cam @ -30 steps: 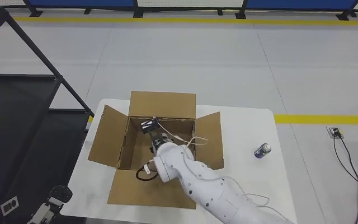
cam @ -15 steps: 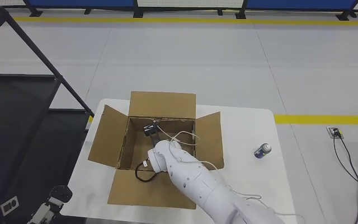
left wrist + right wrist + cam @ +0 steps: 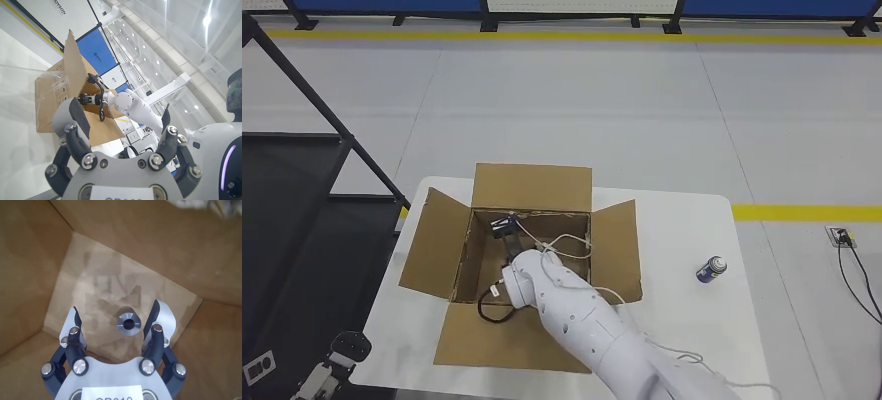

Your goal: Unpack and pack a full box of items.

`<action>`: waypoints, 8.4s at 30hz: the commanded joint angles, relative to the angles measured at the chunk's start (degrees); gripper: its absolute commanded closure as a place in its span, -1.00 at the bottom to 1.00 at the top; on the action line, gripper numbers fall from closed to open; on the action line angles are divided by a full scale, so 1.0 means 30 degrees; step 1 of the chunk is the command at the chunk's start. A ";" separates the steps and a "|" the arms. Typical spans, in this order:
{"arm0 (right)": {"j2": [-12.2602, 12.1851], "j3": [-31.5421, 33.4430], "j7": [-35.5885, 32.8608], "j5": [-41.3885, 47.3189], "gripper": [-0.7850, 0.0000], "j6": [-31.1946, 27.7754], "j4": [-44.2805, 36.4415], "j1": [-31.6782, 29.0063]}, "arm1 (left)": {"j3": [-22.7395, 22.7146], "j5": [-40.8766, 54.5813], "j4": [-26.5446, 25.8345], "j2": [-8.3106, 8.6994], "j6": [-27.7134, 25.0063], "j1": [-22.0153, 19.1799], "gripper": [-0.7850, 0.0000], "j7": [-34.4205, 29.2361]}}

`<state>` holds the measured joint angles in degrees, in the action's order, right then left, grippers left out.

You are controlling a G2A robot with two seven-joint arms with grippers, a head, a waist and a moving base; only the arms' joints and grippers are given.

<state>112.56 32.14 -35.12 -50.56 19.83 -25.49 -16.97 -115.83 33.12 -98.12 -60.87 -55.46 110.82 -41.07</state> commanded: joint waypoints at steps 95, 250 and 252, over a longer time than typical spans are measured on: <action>-0.9485 1.4136 -0.0758 -1.3182 -1.00 -1.1493 -2.1971 -1.8219 | 0.0000 0.0000 0.0000 0.0000 0.0000 0.0000 -1.00 0.0000; -0.6401 0.7252 -0.7733 -1.1492 -0.21 -0.2874 -2.0809 -0.9534 | 0.0000 0.0000 0.0000 0.0000 0.0000 0.0000 -1.00 0.0000; -0.6763 0.8091 -0.7631 -1.2587 -0.41 -0.3092 -2.4096 -1.1396 | 0.0000 0.0000 0.0000 0.0000 0.0000 0.0000 -1.00 0.0000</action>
<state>92.73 55.24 -58.12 -86.69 10.92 -91.92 -48.24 -115.83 33.12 -98.12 -60.87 -55.46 110.82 -41.07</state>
